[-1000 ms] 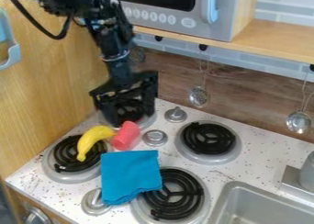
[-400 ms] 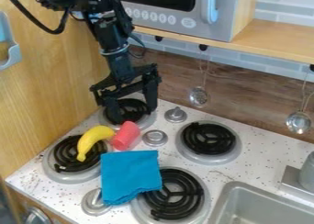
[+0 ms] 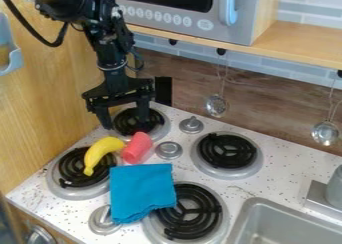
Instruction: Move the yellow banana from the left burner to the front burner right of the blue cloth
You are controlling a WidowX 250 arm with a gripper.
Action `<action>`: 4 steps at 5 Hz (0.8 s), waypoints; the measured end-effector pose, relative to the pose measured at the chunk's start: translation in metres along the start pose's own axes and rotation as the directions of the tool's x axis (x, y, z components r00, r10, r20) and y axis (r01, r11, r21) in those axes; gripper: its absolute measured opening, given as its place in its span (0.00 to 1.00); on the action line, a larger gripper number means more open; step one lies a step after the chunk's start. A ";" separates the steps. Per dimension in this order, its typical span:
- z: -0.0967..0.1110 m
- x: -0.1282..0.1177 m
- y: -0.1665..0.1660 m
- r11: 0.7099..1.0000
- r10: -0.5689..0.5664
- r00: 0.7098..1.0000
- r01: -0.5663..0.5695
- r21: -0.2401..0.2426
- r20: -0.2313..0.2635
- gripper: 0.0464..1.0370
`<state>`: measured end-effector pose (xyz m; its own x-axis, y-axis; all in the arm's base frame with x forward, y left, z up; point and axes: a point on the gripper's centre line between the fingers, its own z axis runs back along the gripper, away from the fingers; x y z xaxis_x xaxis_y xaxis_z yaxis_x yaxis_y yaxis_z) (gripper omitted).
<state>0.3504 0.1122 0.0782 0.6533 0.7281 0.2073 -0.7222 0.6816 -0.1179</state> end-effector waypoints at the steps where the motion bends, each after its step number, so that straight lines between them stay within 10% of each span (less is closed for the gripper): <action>1: -0.008 0.002 0.010 0.995 -0.093 0.995 0.091 0.048 0.047 0.96; 4: -0.047 0.016 0.028 0.890 -0.434 0.901 0.426 0.162 0.011 0.96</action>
<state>0.3515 0.1467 0.0328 0.8993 0.3595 0.2490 -0.4008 0.9053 0.1409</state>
